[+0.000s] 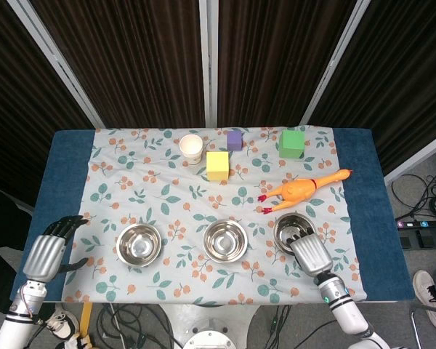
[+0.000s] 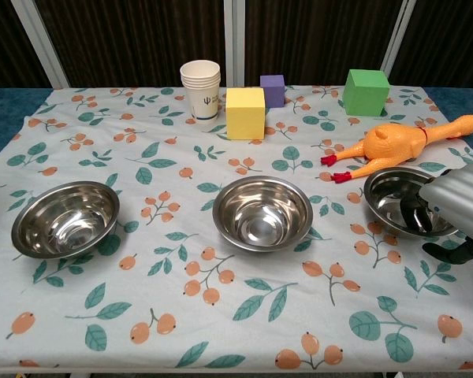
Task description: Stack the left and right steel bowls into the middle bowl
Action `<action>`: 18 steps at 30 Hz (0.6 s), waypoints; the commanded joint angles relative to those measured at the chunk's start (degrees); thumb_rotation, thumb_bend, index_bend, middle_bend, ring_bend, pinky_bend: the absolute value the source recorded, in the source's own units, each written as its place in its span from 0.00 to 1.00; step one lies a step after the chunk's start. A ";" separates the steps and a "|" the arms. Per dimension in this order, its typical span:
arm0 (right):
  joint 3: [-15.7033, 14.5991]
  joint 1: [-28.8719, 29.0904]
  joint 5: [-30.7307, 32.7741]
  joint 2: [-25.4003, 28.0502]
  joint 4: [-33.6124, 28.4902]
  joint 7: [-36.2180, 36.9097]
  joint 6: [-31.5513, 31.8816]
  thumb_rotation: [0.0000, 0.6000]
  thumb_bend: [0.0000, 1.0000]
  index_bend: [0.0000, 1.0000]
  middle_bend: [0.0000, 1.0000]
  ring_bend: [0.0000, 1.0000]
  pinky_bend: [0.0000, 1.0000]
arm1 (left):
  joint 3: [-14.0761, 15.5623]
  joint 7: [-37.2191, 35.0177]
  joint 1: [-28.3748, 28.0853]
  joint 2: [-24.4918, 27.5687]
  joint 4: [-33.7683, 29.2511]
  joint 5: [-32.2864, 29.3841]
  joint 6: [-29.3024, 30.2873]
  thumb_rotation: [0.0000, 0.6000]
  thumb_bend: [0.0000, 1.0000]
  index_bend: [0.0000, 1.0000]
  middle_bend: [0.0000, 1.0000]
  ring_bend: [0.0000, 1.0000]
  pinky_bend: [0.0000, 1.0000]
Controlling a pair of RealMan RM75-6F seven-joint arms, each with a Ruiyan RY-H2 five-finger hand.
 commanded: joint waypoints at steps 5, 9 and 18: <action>0.06 0.46 0.99 -0.85 0.37 -1.02 -0.36 1.00 0.36 0.61 0.57 0.43 0.33 | 0.00 -0.24 0.03 -0.03 0.22 -0.12 -0.07 1.00 0.06 0.25 0.28 0.18 0.24; -0.02 0.55 1.39 -1.10 0.57 -1.28 -0.19 1.00 0.39 0.63 0.58 0.43 0.33 | -0.09 -0.47 0.00 -0.02 0.24 -0.19 -0.07 1.00 0.06 0.25 0.28 0.18 0.24; -0.03 1.07 -1.78 0.05 -2.01 -1.04 2.84 1.00 0.41 0.69 0.63 0.45 0.33 | -0.30 -0.67 -0.17 -0.01 0.16 -0.16 -0.03 1.00 0.06 0.25 0.28 0.18 0.24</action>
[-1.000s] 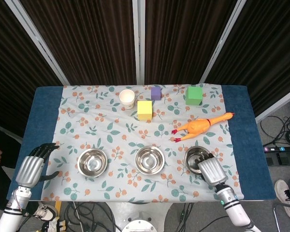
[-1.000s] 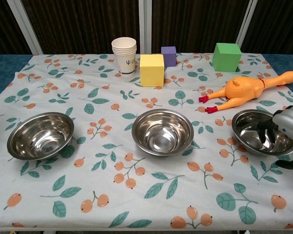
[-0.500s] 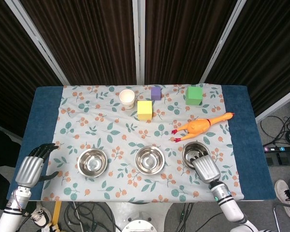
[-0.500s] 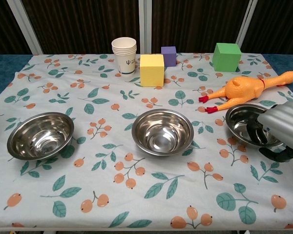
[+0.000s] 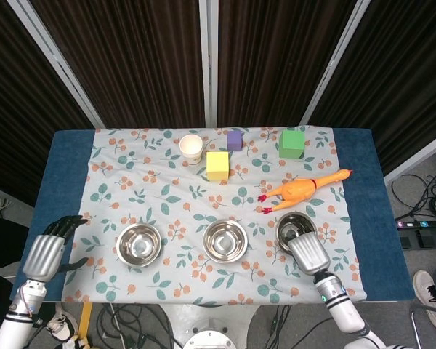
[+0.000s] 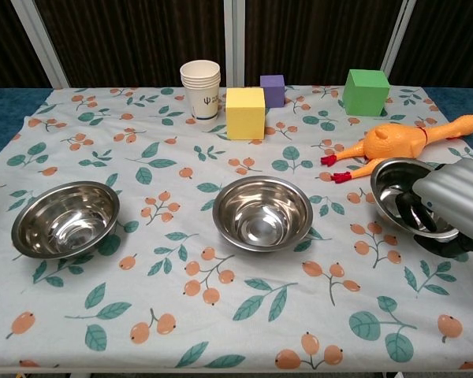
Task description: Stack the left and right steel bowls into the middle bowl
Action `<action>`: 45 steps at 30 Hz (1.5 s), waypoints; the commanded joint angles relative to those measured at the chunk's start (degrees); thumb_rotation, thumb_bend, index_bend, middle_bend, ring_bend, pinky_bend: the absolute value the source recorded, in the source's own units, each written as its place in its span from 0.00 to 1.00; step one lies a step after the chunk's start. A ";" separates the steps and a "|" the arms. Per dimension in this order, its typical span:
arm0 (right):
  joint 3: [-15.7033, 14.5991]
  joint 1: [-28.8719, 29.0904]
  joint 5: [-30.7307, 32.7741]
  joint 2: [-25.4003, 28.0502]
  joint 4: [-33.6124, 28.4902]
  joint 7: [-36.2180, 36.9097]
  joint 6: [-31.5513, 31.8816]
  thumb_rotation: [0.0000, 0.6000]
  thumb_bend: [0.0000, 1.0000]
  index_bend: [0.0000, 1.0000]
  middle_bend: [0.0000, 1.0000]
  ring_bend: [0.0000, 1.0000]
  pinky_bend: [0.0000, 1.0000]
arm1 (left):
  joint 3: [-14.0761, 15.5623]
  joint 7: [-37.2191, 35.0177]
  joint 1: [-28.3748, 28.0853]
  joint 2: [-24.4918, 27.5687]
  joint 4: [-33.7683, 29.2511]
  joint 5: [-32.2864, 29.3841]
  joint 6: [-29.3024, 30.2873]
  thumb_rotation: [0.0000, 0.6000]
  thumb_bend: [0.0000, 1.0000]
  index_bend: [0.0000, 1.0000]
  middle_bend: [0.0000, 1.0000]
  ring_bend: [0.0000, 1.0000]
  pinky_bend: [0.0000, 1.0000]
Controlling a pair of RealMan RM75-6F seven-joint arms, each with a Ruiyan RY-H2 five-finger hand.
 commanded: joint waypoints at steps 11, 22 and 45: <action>3.76 6.36 -4.65 0.63 -9.72 -4.49 -1.35 1.00 0.41 0.70 0.64 0.45 0.33 | -1.08 -0.12 -0.10 0.59 -0.65 -0.72 0.66 1.00 0.06 0.25 0.28 0.18 0.24; 5.24 12.02 -1.53 -4.92 -9.95 -7.16 -7.66 1.00 0.41 0.70 0.64 0.45 0.33 | -1.57 -1.58 0.29 0.94 0.49 -1.98 0.60 1.00 0.06 0.25 0.28 0.18 0.24; 3.78 14.59 4.62 -0.32 -16.43 -10.91 -9.22 1.00 0.00 0.31 0.32 0.18 0.18 | -1.85 -3.58 0.42 0.34 3.06 -2.72 -0.02 1.00 0.06 0.25 0.28 0.18 0.24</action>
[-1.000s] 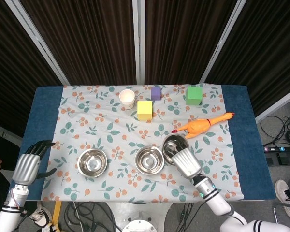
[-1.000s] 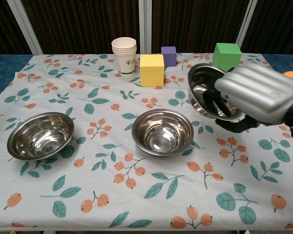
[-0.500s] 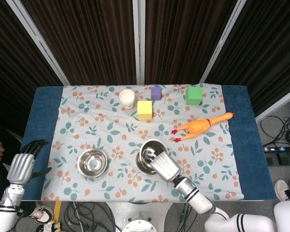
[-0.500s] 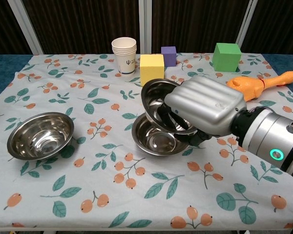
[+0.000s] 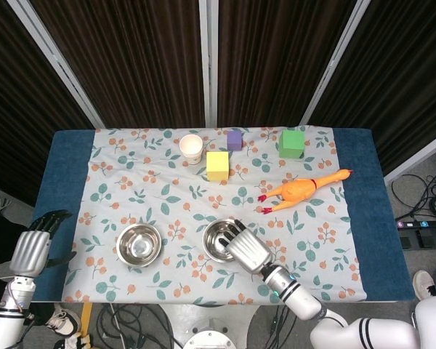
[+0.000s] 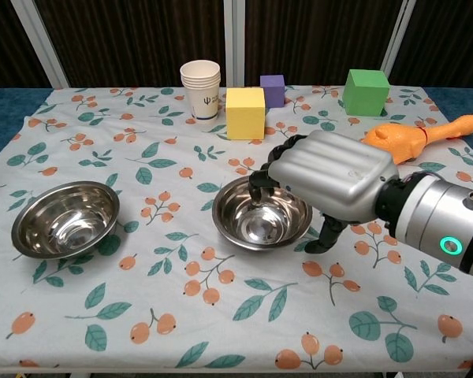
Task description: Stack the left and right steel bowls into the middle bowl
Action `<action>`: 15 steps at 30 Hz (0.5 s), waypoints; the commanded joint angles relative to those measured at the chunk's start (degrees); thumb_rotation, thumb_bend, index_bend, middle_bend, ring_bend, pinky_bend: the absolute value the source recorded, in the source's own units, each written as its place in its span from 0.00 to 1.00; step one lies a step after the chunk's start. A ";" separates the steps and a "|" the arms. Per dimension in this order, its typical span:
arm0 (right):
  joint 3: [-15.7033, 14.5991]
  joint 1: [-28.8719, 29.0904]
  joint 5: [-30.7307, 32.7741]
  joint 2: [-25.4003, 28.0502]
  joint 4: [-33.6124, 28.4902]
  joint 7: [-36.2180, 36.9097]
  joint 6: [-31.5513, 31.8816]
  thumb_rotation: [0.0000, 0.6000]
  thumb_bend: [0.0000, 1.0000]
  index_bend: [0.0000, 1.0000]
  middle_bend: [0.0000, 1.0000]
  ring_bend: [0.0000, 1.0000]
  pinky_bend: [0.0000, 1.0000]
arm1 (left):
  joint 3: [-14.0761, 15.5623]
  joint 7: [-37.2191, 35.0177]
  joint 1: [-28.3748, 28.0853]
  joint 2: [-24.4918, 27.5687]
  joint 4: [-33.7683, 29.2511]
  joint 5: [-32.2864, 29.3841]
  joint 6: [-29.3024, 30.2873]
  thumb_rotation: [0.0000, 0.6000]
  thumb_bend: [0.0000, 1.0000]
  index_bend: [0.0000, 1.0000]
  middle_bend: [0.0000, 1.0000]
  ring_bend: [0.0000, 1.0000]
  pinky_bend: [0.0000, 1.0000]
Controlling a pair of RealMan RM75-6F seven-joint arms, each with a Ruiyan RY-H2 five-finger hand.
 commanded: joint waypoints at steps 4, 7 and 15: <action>0.14 -2.29 -1.49 7.97 -9.83 -0.02 6.09 1.00 0.00 0.31 0.31 0.17 0.17 | 0.36 1.05 -0.21 0.75 -1.40 1.19 0.44 1.00 0.06 0.25 0.28 0.18 0.25; 1.30 -4.08 -3.05 11.25 -13.62 2.20 10.69 1.00 0.00 0.31 0.31 0.17 0.17 | 1.39 1.91 -0.96 1.36 -2.71 2.78 -0.57 1.00 0.06 0.25 0.28 0.18 0.31; 6.90 -5.59 -2.20 19.87 -17.84 12.23 15.40 1.00 0.01 0.31 0.35 0.18 0.17 | 6.31 11.08 -7.01 3.27 -5.34 14.15 -5.94 1.00 0.10 0.33 0.29 0.23 0.37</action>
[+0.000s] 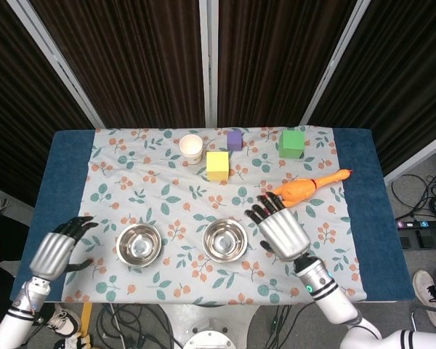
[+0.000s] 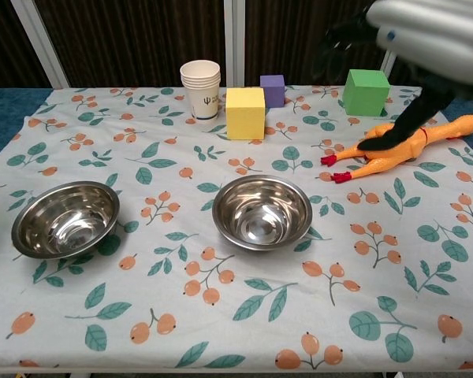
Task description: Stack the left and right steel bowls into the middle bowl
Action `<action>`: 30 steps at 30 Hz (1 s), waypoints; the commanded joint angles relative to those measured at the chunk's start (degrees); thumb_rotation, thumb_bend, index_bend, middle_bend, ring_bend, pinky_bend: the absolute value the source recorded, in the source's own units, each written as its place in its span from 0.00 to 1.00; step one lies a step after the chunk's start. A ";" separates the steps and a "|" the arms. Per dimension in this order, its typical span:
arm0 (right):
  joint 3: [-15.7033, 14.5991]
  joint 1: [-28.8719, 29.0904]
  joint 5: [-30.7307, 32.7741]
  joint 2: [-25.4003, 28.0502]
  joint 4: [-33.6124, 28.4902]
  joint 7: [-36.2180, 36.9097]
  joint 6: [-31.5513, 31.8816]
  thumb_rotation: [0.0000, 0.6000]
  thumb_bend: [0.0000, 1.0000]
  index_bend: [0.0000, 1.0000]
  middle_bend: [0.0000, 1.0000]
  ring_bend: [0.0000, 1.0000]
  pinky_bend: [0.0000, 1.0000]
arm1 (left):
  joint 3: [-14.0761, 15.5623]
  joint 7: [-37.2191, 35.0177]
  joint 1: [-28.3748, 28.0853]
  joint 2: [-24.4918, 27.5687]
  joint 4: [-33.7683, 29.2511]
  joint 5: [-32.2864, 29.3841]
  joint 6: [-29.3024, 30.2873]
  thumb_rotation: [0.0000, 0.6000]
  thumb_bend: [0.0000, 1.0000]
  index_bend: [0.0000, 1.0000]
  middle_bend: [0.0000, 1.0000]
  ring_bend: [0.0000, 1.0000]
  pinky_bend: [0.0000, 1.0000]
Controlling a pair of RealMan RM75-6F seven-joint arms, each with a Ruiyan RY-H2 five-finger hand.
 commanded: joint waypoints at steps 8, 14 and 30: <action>4.94 -1.38 0.41 7.75 -0.45 9.50 3.63 1.00 0.02 0.31 0.35 0.18 0.17 | 4.41 8.95 -7.74 -0.94 -0.53 10.09 -7.80 1.00 0.14 0.38 0.34 0.24 0.38; 4.38 -1.45 0.78 7.72 1.03 10.63 3.49 1.00 0.02 0.31 0.36 0.18 0.16 | 4.73 10.03 -8.35 -4.36 4.04 12.27 -5.86 1.00 0.15 0.42 0.39 0.24 0.38; 3.86 -1.44 2.13 7.09 3.98 12.86 3.60 1.00 0.02 0.29 0.36 0.18 0.14 | 5.31 10.97 -10.90 -12.33 17.79 12.93 -6.22 1.00 0.20 0.47 0.46 0.29 0.39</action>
